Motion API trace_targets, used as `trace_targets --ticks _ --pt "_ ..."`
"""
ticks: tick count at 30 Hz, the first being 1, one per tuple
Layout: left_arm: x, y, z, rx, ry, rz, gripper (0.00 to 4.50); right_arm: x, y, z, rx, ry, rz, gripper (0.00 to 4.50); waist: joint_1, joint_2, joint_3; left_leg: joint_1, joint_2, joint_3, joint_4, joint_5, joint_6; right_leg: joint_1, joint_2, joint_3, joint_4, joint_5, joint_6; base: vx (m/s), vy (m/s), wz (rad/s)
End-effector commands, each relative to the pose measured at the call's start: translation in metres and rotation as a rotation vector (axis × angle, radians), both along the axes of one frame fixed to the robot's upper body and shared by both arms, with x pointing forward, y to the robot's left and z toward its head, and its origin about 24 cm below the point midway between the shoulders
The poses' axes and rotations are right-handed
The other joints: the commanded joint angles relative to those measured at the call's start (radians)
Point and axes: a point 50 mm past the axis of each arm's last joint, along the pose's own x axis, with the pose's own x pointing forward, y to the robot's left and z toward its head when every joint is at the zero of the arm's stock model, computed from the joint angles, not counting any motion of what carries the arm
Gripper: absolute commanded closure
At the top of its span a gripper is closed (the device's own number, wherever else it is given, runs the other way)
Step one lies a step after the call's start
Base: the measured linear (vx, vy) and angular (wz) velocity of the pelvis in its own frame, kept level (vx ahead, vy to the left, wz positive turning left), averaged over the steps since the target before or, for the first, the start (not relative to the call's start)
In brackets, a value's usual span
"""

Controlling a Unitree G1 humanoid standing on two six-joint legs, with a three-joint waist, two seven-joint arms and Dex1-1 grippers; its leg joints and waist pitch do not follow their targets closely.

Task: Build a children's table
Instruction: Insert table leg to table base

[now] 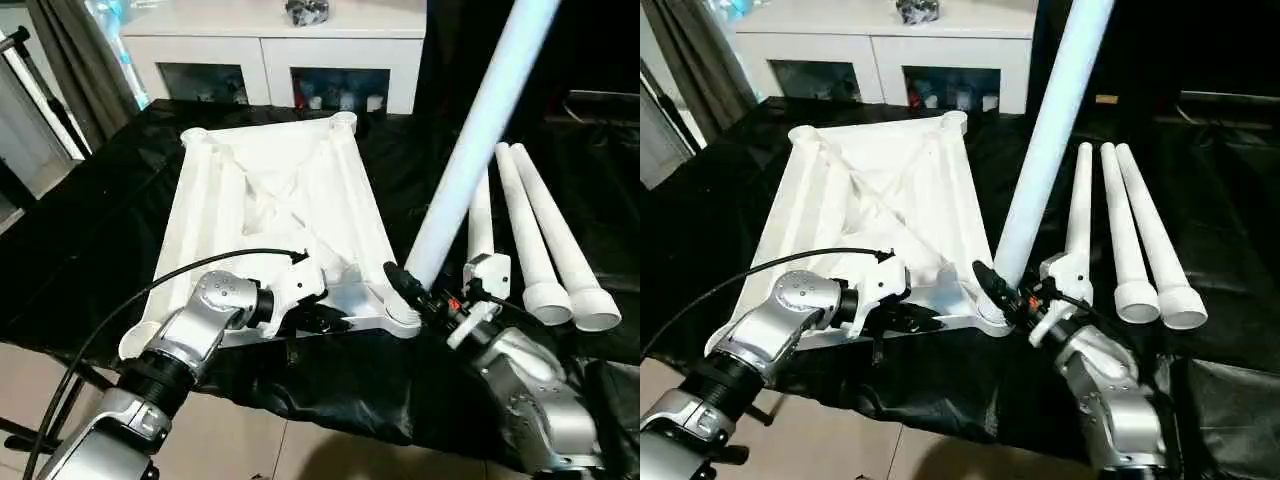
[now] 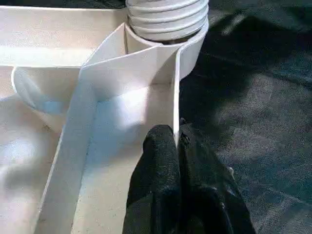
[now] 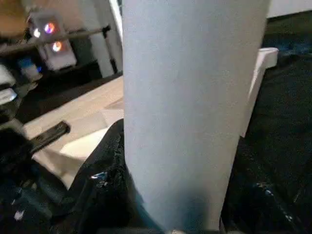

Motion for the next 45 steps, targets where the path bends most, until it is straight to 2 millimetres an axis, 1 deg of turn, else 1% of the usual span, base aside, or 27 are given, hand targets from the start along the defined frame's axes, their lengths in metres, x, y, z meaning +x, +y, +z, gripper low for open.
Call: trace_targets --ticks 1,2,3,4,9,10,12,13,14,15,16,19,20,21,22,23,24,25,26,27,28,32,34,37,41,44,45 --pt "0.012 0.012 0.010 0.015 -0.049 0.074 4.50 -0.008 -0.009 -0.005 -0.053 0.032 0.004 2.59 0.001 -0.015 -0.045 -0.009 0.039 -0.005 -0.079 -0.084 0.056 0.051 -0.068 0.036 -0.078 0.006 -0.243 0.000 0.000 0.00" --pt "0.012 0.012 0.009 0.015 -0.050 0.075 4.50 -0.009 -0.011 -0.003 -0.064 0.026 0.005 2.59 0.004 -0.017 -0.045 -0.009 0.039 -0.004 -0.076 -0.078 0.060 0.052 -0.068 0.037 -0.078 0.010 -0.240 0.000 0.000 0.00" --pt "0.012 0.012 0.009 0.016 -0.050 0.076 4.50 -0.009 -0.012 -0.002 -0.074 0.023 0.007 2.59 0.003 -0.020 -0.046 -0.012 0.038 -0.004 -0.077 -0.070 0.065 0.054 -0.068 0.037 -0.076 0.017 -0.239 0.000 0.000 0.00" --pt "0.012 0.012 0.009 0.016 -0.051 0.076 4.50 -0.010 -0.014 -0.001 -0.085 0.022 0.009 2.59 0.003 -0.019 -0.045 -0.011 0.038 -0.004 -0.076 -0.071 0.066 0.052 -0.068 0.036 -0.078 0.008 -0.237 0.000 0.000 0.00" --pt "0.012 0.011 0.008 0.014 -0.050 0.077 4.50 -0.012 -0.016 0.000 -0.102 0.017 0.014 2.59 -0.002 -0.021 -0.042 -0.012 0.037 -0.004 -0.079 -0.094 0.062 0.051 -0.068 0.036 -0.083 -0.045 -0.239 0.000 0.000 0.00" --pt "0.012 0.010 0.008 0.013 -0.050 0.076 4.50 -0.013 -0.017 0.001 -0.106 0.019 0.014 2.59 -0.002 -0.019 -0.042 -0.011 0.038 -0.004 -0.078 -0.094 0.063 0.050 -0.068 0.036 -0.083 -0.047 -0.240 0.000 0.000 0.00" --pt "0.012 0.010 0.008 0.013 -0.049 0.075 4.50 -0.013 -0.018 0.002 -0.106 0.016 0.010 2.59 -0.002 -0.020 -0.042 -0.012 0.038 -0.004 -0.078 -0.083 0.068 0.051 -0.067 0.037 -0.082 -0.033 -0.240 0.000 0.000 0.00" --pt "0.011 0.010 0.007 0.013 -0.049 0.072 4.50 -0.011 -0.017 0.004 -0.099 0.011 0.006 2.59 -0.002 -0.018 -0.042 -0.012 0.038 -0.005 -0.078 -0.081 0.067 0.051 -0.067 0.036 -0.081 -0.031 -0.241 0.000 0.000 0.00" --pt "0.011 0.010 0.007 0.013 -0.048 0.070 4.50 -0.009 -0.016 0.006 -0.088 0.006 0.001 2.59 -0.003 -0.019 -0.042 -0.012 0.038 -0.004 -0.078 -0.083 0.067 0.050 -0.067 0.036 -0.082 -0.032 -0.242 0.000 0.000 0.00" --pt "0.011 0.010 0.007 0.013 -0.047 0.067 4.50 -0.007 -0.015 0.009 -0.075 -0.002 -0.003 2.59 -0.003 -0.009 -0.042 -0.010 0.039 -0.006 -0.079 -0.088 0.064 0.049 -0.068 0.035 -0.081 -0.037 -0.245 0.000 0.000 0.00" --pt "0.011 0.009 0.007 0.014 -0.046 0.064 4.50 -0.004 -0.013 0.012 -0.060 -0.008 -0.003 2.59 -0.005 -0.014 -0.042 -0.011 0.038 -0.005 -0.079 -0.091 0.064 0.049 -0.067 0.035 -0.083 -0.037 -0.246 0.000 0.000 0.00" --pt "0.009 0.008 0.006 0.017 -0.041 0.054 4.50 0.005 -0.007 0.017 -0.032 -0.028 0.005 2.59 -0.007 -0.014 -0.045 -0.011 0.038 -0.006 -0.077 -0.078 0.060 0.051 -0.067 0.035 -0.078 -0.015 -0.255 0.000 0.000 0.00" --pt "0.009 0.008 0.005 0.017 -0.040 0.052 4.50 0.008 -0.005 0.018 -0.026 -0.030 0.009 2.59 -0.007 -0.014 -0.046 -0.012 0.037 -0.005 -0.075 -0.062 0.061 0.052 -0.067 0.035 -0.076 0.011 -0.259 0.000 0.000 0.00" --pt "0.009 0.008 0.005 0.018 -0.040 0.051 4.50 0.010 -0.003 0.018 -0.020 -0.030 0.012 2.59 -0.007 -0.006 -0.047 -0.010 0.038 -0.005 -0.073 -0.050 0.062 0.051 -0.065 0.034 -0.074 0.047 -0.262 0.000 0.000 0.00" --pt "0.008 0.007 0.005 0.017 -0.039 0.049 4.50 0.013 0.000 0.017 -0.014 -0.027 0.018 2.59 -0.007 -0.010 -0.049 -0.012 0.037 -0.006 -0.072 -0.040 0.064 0.054 -0.066 0.034 -0.071 0.071 -0.265 0.000 0.000 0.00" --pt "0.008 0.006 0.004 0.017 -0.037 0.047 4.50 0.016 0.003 0.015 -0.013 -0.021 0.026 2.59 -0.007 -0.008 -0.050 -0.013 0.036 -0.006 -0.071 -0.024 0.068 0.055 -0.067 0.032 -0.067 0.112 -0.274 0.000 0.000 0.00" --pt "0.008 0.006 0.004 0.017 -0.037 0.047 4.50 0.016 0.004 0.014 -0.014 -0.020 0.027 2.59 -0.006 -0.010 -0.050 -0.012 0.036 -0.005 -0.070 -0.023 0.070 0.055 -0.067 0.032 -0.067 0.118 -0.276 0.000 0.000 0.00" --pt "0.008 0.006 0.004 0.017 -0.036 0.046 4.50 0.016 0.005 0.012 -0.012 -0.013 0.029 2.59 -0.005 -0.008 -0.051 -0.011 0.037 -0.005 -0.069 -0.015 0.072 0.056 -0.066 0.033 -0.065 0.136 -0.280 0.000 0.000 0.00" --pt "0.007 0.006 0.004 0.017 -0.036 0.046 4.50 0.016 0.005 0.011 -0.010 -0.009 0.030 2.59 -0.003 -0.011 -0.052 -0.011 0.037 -0.005 -0.069 -0.010 0.075 0.057 -0.066 0.032 -0.063 0.152 -0.282 0.000 0.000 0.00" --pt "0.007 0.006 0.004 0.017 -0.036 0.046 4.50 0.017 0.006 0.009 -0.006 -0.002 0.028 2.59 -0.003 -0.010 -0.052 -0.011 0.037 -0.004 -0.069 -0.014 0.077 0.056 -0.066 0.032 -0.063 0.154 -0.283 0.000 0.000 0.00" --pt "0.008 0.006 0.005 0.017 -0.036 0.047 4.50 0.017 0.007 0.006 0.002 0.011 0.025 2.59 -0.002 -0.012 -0.051 -0.011 0.038 -0.004 -0.071 -0.029 0.078 0.056 -0.068 0.032 -0.065 0.141 -0.282 0.000 0.000 0.00" --pt "0.008 0.008 0.005 0.017 -0.036 0.050 4.50 0.017 0.008 -0.002 0.014 0.036 0.014 2.59 -0.003 -0.011 -0.047 -0.009 0.039 -0.003 -0.075 -0.066 0.065 0.055 -0.069 0.033 -0.070 0.071 -0.278 0.000 0.000 0.00" --pt "0.008 0.008 0.006 0.018 -0.035 0.052 4.50 0.016 0.007 -0.006 0.010 0.043 0.007 2.59 -0.003 -0.011 -0.047 -0.010 0.038 -0.003 -0.075 -0.071 0.062 0.055 -0.069 0.033 -0.071 0.060 -0.276 0.000 0.000 0.00" --pt "0.008 0.009 0.006 0.019 -0.035 0.053 4.50 0.013 0.005 -0.011 0.003 0.051 0.000 2.59 -0.004 -0.012 -0.047 -0.011 0.038 -0.004 -0.075 -0.063 0.062 0.056 -0.068 0.034 -0.070 0.071 -0.275 0.000 0.000 0.00" --pt "0.007 0.010 0.006 0.019 -0.034 0.055 4.50 0.007 -0.001 -0.016 -0.001 0.060 -0.018 2.59 -0.004 -0.012 -0.049 -0.011 0.038 -0.003 -0.073 -0.054 0.072 0.056 -0.068 0.033 -0.069 0.096 -0.275 0.000 0.000 0.00" --pt "0.007 0.010 0.005 0.019 -0.033 0.057 4.50 0.001 -0.007 -0.021 -0.002 0.072 -0.037 2.59 -0.002 -0.009 -0.049 -0.009 0.038 -0.003 -0.074 -0.064 0.073 0.055 -0.069 0.033 -0.071 0.077 -0.275 0.000 0.000 0.00" --pt "0.007 0.009 0.005 0.019 -0.033 0.058 4.50 -0.001 -0.009 -0.021 -0.001 0.073 -0.042 2.59 -0.003 -0.010 -0.048 -0.009 0.039 -0.003 -0.075 -0.066 0.072 0.054 -0.068 0.033 -0.071 0.075 -0.275 0.000 0.000 0.00"
